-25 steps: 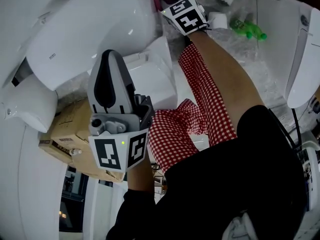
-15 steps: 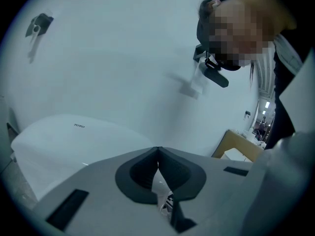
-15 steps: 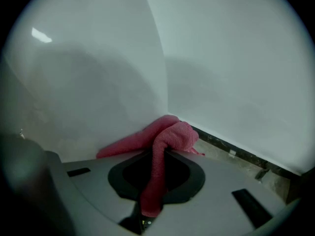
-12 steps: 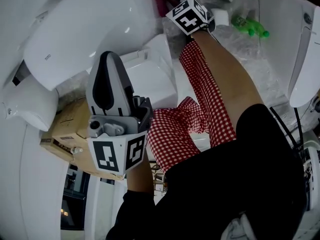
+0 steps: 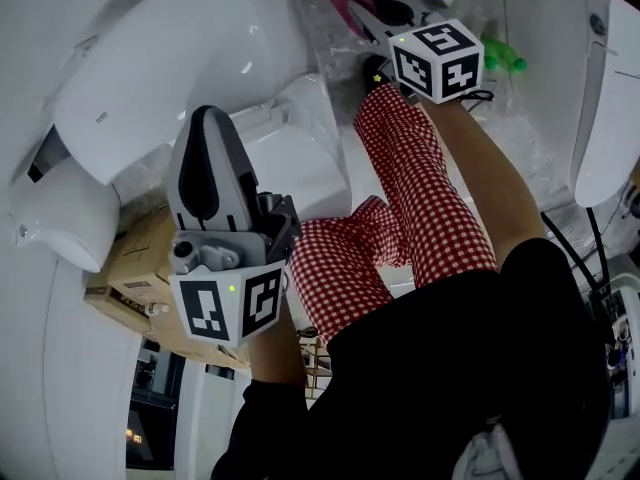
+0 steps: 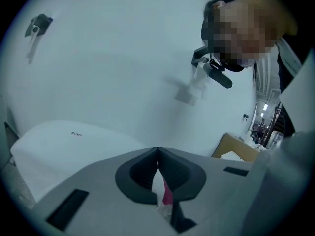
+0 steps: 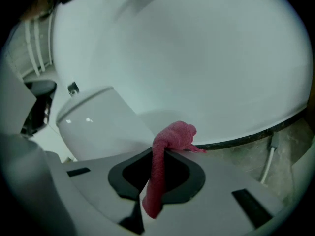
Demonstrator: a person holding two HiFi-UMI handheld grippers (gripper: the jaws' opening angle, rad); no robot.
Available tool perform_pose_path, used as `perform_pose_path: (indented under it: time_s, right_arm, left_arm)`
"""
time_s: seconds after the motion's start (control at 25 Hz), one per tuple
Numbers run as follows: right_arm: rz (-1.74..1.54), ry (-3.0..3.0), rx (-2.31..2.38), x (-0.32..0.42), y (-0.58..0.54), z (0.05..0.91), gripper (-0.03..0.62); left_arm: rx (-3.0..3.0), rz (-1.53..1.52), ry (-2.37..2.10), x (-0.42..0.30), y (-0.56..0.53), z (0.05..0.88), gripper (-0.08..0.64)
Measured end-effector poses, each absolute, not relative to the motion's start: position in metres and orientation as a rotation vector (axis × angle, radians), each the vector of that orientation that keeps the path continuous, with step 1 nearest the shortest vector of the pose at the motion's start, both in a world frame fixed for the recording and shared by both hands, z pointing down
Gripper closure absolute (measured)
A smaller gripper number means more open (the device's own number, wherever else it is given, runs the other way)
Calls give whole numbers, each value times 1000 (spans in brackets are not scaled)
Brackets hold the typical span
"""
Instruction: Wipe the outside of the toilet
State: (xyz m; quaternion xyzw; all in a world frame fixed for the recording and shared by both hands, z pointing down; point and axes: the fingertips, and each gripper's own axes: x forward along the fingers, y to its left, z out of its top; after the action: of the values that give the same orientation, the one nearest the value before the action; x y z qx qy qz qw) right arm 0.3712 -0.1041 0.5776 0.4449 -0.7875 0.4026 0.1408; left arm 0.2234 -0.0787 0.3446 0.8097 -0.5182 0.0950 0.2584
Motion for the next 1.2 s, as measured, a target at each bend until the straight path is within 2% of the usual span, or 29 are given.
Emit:
perform_pose_path:
  time_s: [0.44, 0.72, 1.2]
  right_arm:
    - [1561, -2920, 1145, 319, -93, 420, 537]
    - [1726, -3021, 1096, 298, -84, 411, 538]
    - [1736, -3004, 1252, 287, -84, 422, 538]
  left_arm:
    - [2193, 247, -1397, 224, -77, 338, 551]
    - [2181, 247, -1392, 223, -73, 341, 551]
    - [2196, 265, -1393, 216, -73, 343, 551]
